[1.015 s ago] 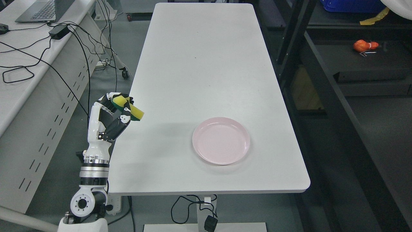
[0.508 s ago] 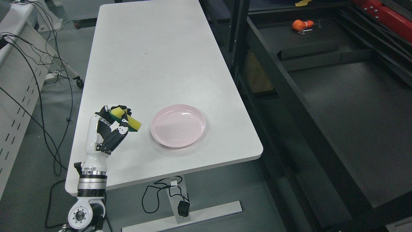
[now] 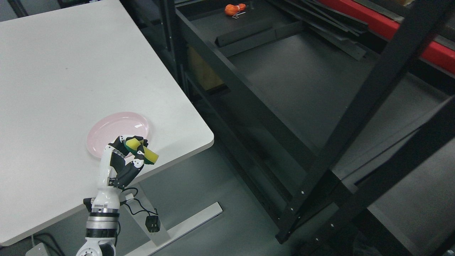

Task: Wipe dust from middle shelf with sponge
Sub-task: 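Hold the sponge in the left hand while turning toward the shelf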

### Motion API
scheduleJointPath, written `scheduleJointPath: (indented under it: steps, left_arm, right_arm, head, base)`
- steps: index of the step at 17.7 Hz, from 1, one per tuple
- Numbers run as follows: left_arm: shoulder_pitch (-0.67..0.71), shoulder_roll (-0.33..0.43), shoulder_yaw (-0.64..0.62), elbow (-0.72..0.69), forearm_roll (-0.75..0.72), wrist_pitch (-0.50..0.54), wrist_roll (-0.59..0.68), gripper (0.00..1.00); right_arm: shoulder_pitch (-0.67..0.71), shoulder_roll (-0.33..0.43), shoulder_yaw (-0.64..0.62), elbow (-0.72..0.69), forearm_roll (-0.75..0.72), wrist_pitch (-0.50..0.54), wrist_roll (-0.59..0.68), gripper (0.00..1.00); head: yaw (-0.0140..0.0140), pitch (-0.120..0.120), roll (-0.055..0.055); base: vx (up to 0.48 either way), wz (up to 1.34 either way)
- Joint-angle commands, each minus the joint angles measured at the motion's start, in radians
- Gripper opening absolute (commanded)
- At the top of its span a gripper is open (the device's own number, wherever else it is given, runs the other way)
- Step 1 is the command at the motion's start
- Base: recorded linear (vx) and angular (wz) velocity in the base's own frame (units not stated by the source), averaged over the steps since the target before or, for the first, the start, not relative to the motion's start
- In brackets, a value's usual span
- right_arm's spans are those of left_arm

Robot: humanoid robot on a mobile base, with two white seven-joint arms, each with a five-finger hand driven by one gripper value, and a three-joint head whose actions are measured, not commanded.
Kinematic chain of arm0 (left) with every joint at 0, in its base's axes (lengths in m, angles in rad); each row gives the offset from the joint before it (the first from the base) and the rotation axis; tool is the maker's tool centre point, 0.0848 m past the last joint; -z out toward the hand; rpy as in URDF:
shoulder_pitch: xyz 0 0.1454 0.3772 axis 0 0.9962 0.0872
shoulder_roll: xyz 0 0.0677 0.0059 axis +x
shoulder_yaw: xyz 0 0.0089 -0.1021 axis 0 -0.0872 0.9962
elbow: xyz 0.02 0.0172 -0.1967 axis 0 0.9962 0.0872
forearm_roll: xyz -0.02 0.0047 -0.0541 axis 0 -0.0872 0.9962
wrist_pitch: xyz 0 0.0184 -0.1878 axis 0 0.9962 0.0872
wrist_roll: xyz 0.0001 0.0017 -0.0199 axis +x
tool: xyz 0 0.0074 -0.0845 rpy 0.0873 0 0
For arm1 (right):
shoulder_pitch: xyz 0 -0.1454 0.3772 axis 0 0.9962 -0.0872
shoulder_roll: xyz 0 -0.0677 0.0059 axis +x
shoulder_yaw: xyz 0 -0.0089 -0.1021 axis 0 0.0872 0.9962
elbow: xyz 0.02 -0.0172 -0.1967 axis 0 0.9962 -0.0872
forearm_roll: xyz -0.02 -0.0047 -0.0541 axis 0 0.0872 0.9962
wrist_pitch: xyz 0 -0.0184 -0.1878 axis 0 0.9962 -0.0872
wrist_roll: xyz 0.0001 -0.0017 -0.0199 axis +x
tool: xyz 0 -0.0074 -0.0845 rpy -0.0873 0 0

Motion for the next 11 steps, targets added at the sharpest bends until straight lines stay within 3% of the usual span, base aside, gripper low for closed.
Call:
scheduleJointPath:
  steps: [1,11]
  left_arm:
    - [0.044,0.017,-0.050,-0.037,0.000,-0.026,-0.002,0.01]
    - [0.096,0.017,-0.155,-0.040,0.001,-0.061,-0.011,0.01]
  right_arm:
    - [-0.001,-0.017,0.000,-0.017,0.000,0.001,0.000,1.00]
    - [-0.001,-0.017,0.000,-0.017,0.000,0.001,0.000,1.00]
  head:
    - [0.0000,0.000,0.000]
    - [0.0000,0.000,0.000]
  base:
    - [-0.188,-0.77]
    - [-0.144,-0.57]
